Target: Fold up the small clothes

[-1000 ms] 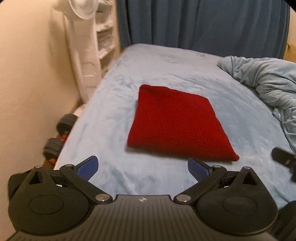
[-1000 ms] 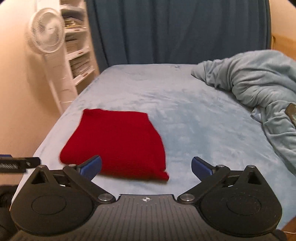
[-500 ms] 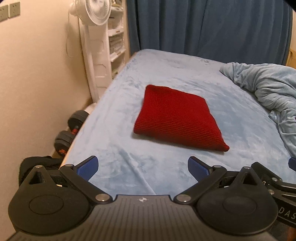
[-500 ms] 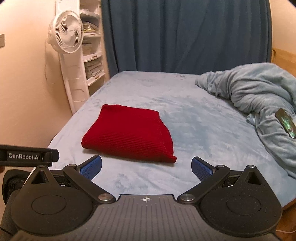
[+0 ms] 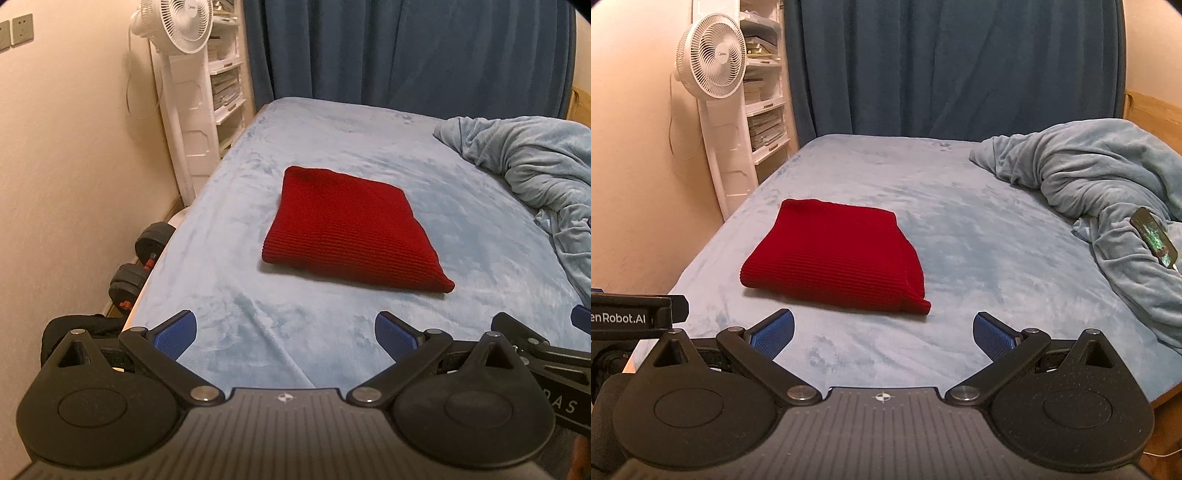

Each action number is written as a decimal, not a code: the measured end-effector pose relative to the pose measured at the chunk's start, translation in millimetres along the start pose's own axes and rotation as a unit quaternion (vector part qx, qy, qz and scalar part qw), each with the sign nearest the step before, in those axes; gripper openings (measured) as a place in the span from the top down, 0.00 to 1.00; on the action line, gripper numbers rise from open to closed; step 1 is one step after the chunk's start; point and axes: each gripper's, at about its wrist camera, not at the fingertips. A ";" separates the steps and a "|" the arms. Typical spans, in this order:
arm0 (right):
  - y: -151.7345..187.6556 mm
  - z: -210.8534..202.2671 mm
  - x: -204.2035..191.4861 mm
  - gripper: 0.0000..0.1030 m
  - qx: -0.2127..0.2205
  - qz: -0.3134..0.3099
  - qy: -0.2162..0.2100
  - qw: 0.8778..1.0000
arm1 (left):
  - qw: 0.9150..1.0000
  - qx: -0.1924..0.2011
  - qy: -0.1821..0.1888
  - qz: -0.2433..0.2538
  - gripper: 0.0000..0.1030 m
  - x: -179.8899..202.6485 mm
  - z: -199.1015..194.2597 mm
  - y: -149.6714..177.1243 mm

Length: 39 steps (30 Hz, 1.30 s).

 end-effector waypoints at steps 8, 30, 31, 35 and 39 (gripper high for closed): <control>1.8 1.2 -3.7 0.01 -0.007 -0.004 -0.002 1.000 | 1.000 -0.002 -0.006 0.005 0.00 1.7 2.1 1.3; 4.0 1.1 -6.6 0.01 -0.007 -0.007 -0.002 1.000 | 1.000 -0.001 -0.016 0.008 0.00 0.6 1.6 5.8; 4.3 1.0 -6.7 0.01 -0.007 -0.008 -0.003 1.000 | 1.000 -0.001 -0.016 0.008 0.00 0.6 1.5 5.7; 4.3 1.9 -6.8 0.01 -0.008 -0.009 -0.004 1.000 | 1.000 -0.001 -0.017 0.010 0.00 0.0 2.0 5.9; 4.4 2.2 -7.4 0.01 -0.008 -0.009 -0.003 1.000 | 1.000 -0.001 -0.016 0.010 0.00 0.5 2.1 6.0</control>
Point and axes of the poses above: each gripper's, at about its wrist camera, not at the fingertips, and z roughly the way its jaws point, x to its right, y to its underside, and after that the axes turned 9 degrees about y, right-handed
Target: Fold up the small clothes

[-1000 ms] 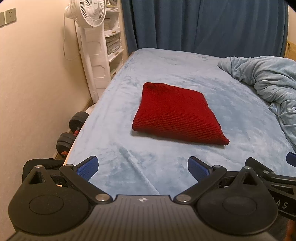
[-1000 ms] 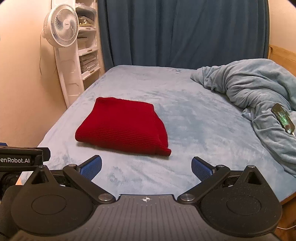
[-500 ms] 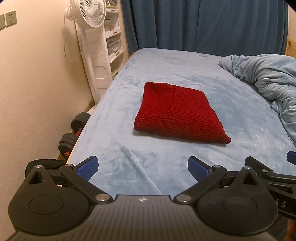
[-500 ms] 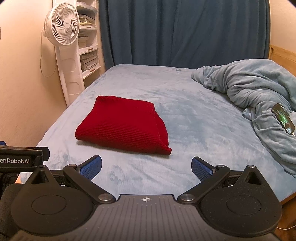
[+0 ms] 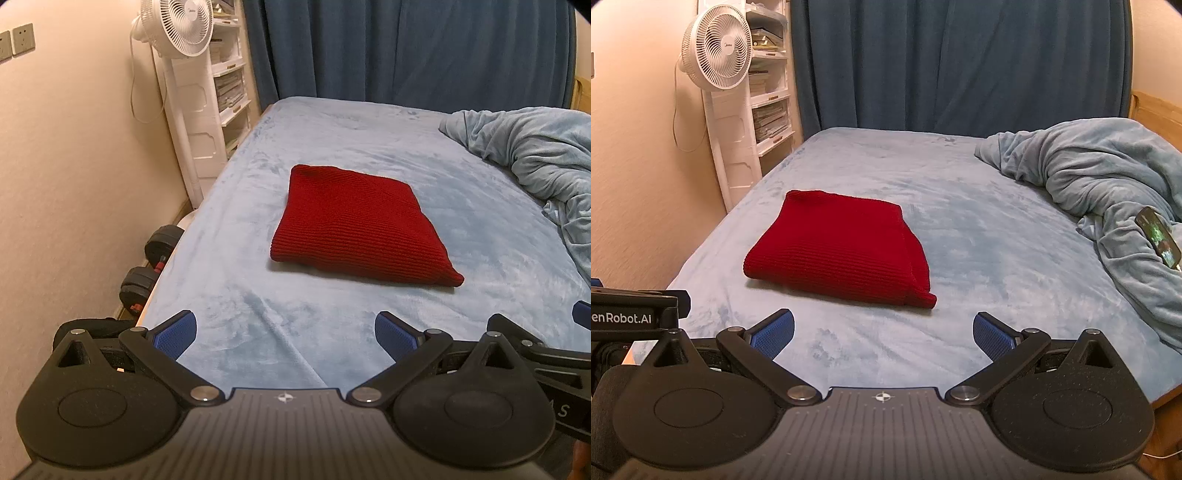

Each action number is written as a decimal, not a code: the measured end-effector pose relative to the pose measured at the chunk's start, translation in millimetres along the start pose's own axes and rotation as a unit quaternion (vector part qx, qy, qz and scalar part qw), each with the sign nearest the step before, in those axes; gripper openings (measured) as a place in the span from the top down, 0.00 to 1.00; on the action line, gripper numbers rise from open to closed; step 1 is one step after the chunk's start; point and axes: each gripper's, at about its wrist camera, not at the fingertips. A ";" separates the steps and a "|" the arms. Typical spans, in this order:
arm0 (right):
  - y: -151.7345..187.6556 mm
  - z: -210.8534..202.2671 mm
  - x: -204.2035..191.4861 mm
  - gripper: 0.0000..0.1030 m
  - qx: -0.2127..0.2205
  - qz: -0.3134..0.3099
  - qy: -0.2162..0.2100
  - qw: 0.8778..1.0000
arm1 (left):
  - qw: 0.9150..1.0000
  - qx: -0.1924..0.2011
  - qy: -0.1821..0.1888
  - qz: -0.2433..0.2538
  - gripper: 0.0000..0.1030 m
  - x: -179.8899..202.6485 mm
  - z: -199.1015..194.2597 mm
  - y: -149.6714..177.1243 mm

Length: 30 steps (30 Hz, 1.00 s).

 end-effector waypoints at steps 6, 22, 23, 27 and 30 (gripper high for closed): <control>0.4 0.2 0.2 0.01 0.001 0.000 0.000 1.000 | 1.000 0.000 -0.003 0.003 0.00 -3.5 -0.4 -0.1; 0.3 -0.1 -4.0 0.01 0.000 -0.002 -0.001 1.000 | 1.000 -0.001 -0.006 0.007 0.00 -4.3 1.3 -0.5; 0.2 -0.3 -4.2 0.01 0.001 -0.002 -0.002 1.000 | 1.000 -0.002 -0.007 0.008 0.00 -4.0 1.3 -0.5; -0.4 -0.4 -4.7 0.01 0.001 -0.002 -0.003 1.000 | 1.000 0.002 -0.011 0.014 0.00 -3.4 1.1 0.1; -0.9 -0.8 -5.5 0.01 0.001 -0.002 -0.009 1.000 | 1.000 -0.003 -0.008 0.019 0.00 -3.5 4.0 1.2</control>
Point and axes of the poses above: each gripper's, at about its wrist camera, not at the fingertips, and z roughly the way its jaws point, x to its right, y to its underside, and after that the axes turned 9 degrees about y, right-handed
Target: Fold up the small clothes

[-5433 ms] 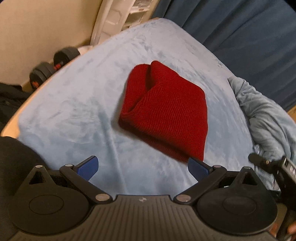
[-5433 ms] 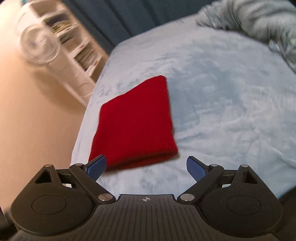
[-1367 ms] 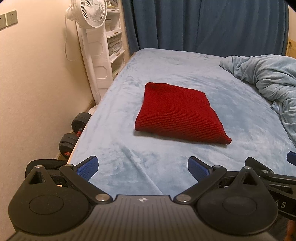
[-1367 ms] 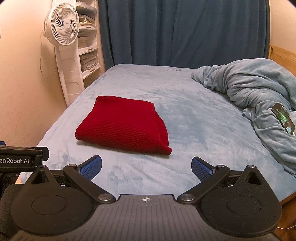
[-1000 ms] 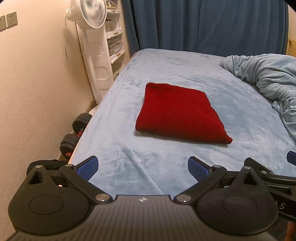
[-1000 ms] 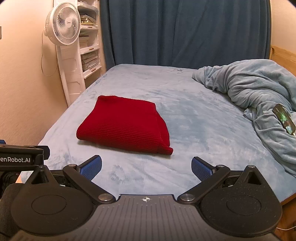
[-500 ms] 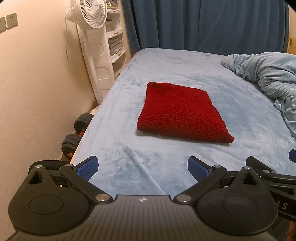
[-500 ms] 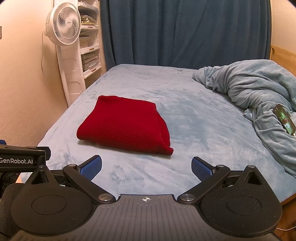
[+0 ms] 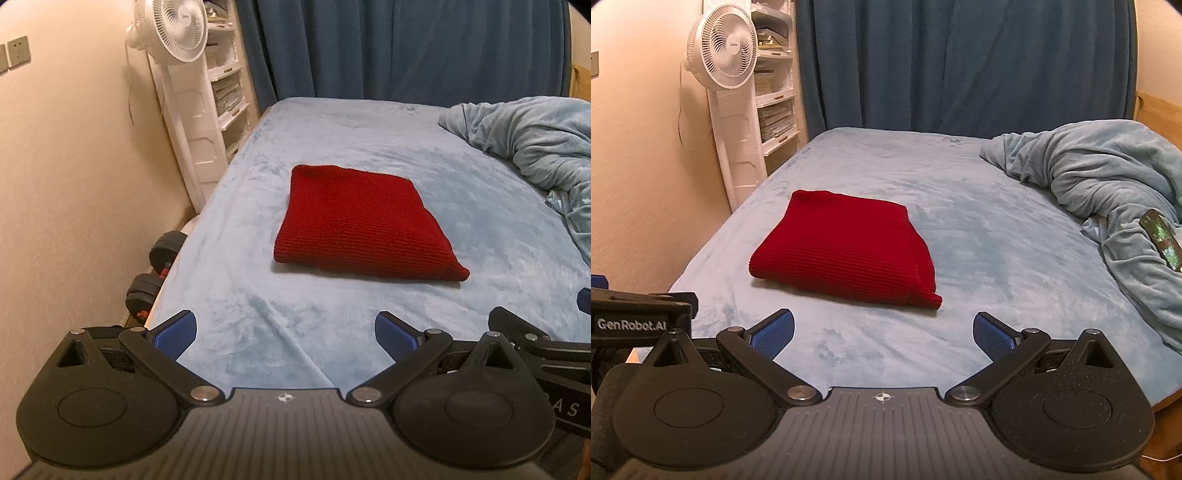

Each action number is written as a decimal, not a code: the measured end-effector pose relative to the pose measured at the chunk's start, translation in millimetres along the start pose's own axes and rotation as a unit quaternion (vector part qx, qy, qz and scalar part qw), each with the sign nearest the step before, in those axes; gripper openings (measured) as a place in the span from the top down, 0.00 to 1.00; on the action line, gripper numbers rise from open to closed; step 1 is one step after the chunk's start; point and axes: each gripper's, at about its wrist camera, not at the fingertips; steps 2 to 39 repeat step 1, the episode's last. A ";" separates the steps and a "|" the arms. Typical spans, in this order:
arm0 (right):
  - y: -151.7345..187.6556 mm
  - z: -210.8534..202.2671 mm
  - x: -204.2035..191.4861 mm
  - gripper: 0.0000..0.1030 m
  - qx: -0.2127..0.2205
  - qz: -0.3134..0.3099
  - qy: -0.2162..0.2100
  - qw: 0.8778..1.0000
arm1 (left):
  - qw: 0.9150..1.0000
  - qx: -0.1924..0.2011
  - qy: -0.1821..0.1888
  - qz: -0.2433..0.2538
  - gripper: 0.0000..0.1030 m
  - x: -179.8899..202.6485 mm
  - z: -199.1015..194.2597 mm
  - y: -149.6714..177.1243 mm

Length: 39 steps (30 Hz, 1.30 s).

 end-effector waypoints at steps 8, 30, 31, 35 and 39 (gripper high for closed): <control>-0.1 0.1 -0.2 0.01 0.000 0.000 -0.002 1.000 | 1.000 -0.005 -0.001 -0.003 0.00 -0.7 2.1 -0.6; -0.1 0.1 -0.2 0.01 0.000 0.000 -0.002 1.000 | 1.000 -0.005 -0.001 -0.003 0.00 -0.7 2.1 -0.6; -0.1 0.1 -0.2 0.01 0.000 0.000 -0.002 1.000 | 1.000 -0.005 -0.001 -0.003 0.00 -0.7 2.1 -0.6; -0.1 0.1 -0.2 0.01 0.000 0.000 -0.002 1.000 | 1.000 -0.005 -0.001 -0.003 0.00 -0.7 2.1 -0.6; -0.1 0.1 -0.2 0.01 0.000 0.000 -0.002 1.000 | 1.000 -0.005 -0.001 -0.003 0.00 -0.7 2.1 -0.6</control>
Point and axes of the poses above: each gripper's, at about its wrist camera, not at the fingertips, and z roughly the way its jaws point, x to its right, y to its underside, and after that the axes turned 9 degrees about y, right-handed
